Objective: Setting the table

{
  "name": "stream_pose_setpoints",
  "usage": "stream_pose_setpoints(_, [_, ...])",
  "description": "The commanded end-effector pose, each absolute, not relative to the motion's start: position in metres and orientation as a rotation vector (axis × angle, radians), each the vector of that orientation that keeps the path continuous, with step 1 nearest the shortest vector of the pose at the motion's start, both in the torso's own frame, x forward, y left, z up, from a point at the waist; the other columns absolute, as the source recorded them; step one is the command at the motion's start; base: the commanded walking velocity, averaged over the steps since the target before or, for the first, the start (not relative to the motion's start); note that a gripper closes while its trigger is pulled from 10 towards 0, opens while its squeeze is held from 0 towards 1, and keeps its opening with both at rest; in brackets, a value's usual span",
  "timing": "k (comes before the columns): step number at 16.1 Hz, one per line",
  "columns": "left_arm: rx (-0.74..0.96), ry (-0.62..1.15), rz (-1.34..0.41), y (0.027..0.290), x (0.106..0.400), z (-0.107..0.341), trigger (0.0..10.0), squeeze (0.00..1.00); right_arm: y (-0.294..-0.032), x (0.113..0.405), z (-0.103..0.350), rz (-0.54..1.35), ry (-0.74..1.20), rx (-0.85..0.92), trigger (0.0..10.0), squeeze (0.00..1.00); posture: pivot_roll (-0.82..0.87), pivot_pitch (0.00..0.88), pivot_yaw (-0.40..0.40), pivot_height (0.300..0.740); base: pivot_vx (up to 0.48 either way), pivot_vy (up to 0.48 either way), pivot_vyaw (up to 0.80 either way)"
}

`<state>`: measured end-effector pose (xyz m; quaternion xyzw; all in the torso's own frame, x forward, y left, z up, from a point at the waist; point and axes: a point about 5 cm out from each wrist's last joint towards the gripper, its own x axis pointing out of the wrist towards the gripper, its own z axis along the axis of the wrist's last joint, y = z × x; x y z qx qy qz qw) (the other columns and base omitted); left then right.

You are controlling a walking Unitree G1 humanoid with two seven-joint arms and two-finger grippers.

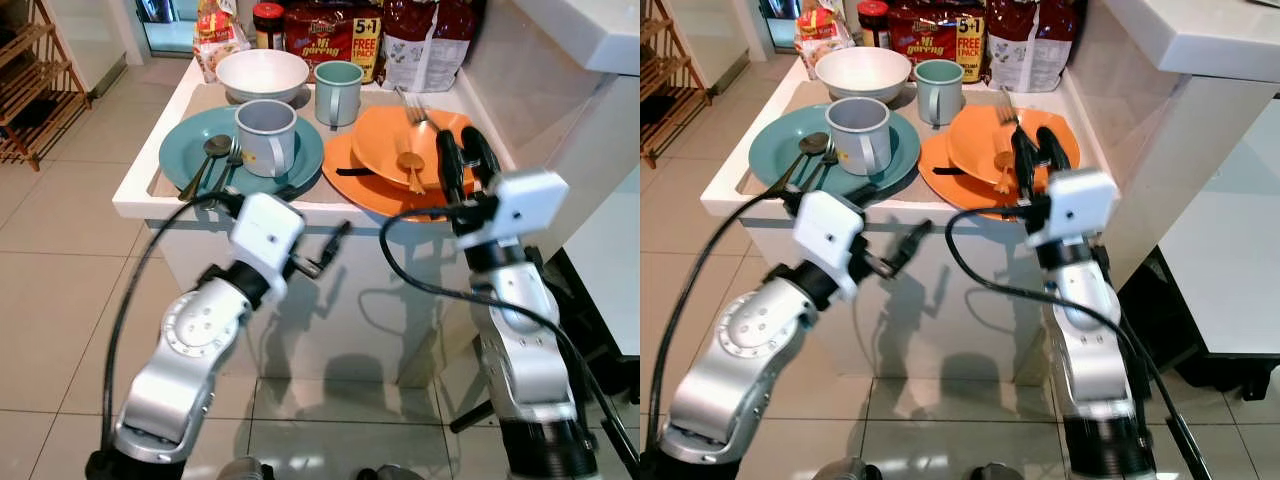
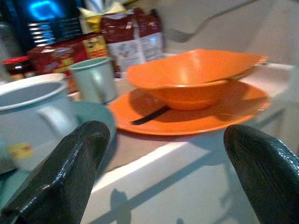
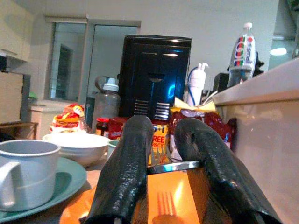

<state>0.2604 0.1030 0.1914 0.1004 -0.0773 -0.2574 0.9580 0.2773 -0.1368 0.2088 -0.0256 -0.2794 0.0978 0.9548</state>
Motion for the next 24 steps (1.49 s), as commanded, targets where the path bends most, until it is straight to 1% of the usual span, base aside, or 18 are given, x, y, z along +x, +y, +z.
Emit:
stream_pose_setpoints(1, [0.206,-0.18,-0.501,0.105,0.262,0.196,10.0,0.0,-0.138,0.271,0.22,0.201,-0.607,-0.02,0.0,0.0,0.07,0.066,-0.008,0.74,0.0,0.0,0.0])
stream_pose_setpoints(2, [0.204,-0.18,-0.498,0.104,0.262,0.196,10.0,0.0,-0.139,0.268,0.219,0.192,-0.603,-0.018,0.0,0.0,0.06,0.065,-0.005,0.74,0.0,0.0,0.0])
stream_pose_setpoints(3, [0.207,-0.181,-0.499,0.103,0.262,0.196,10.0,0.0,-0.14,0.268,0.218,0.179,-0.594,-0.021,2.7,0.0,0.06,0.065,-0.005,0.74,0.0,0.0,0.0])
stream_pose_setpoints(4, [0.205,-0.184,-0.502,0.102,0.263,0.197,10.0,0.0,-0.144,0.269,0.215,0.142,-0.578,-0.013,10.0,0.0,0.07,0.065,-0.002,0.74,0.0,0.0,0.0])
stream_pose_setpoints(5, [0.203,-0.186,-0.503,0.101,0.263,0.198,10.0,0.0,-0.145,0.269,0.215,0.138,-0.574,-0.007,10.0,0.0,0.07,0.065,-0.002,0.74,0.0,0.0,0.0])
stream_pose_setpoints(9, [0.208,-0.201,-0.479,0.102,0.266,0.2,10.0,0.0,-0.147,0.267,0.219,0.124,-0.566,-0.027,10.0,0.0,0.06,0.06,-0.004,0.74,-0.395,0.0,0.0])
stream_pose_setpoints(13, [0.203,-0.231,-0.435,0.104,0.27,0.204,10.0,0.0,-0.149,0.265,0.222,0.11,-0.553,-0.154,10.0,0.0,0.06,0.058,-0.005,0.74,0.0,0.0,0.0])
stream_pose_setpoints(15, [0.209,-0.237,-0.433,0.103,0.269,0.205,10.0,0.0,-0.149,0.263,0.224,0.111,-0.565,-0.178,10.0,0.0,0.05,0.055,-0.006,0.74,0.0,0.0,0.0])
stream_pose_setpoints(21, [0.212,-0.247,-0.446,0.096,0.271,0.205,10.0,0.0,-0.161,0.258,0.221,0.076,-0.548,-0.17,10.0,0.0,0.04,0.052,-0.009,0.74,0.0,-0.351,0.0])
stream_pose_setpoints(24, [0.216,-0.23,-0.467,0.095,0.268,0.2,10.0,0.0,-0.161,0.253,0.214,0.11,-0.52,-0.155,10.0,0.0,0.04,0.049,-0.012,0.74,0.0,-0.372,0.0])
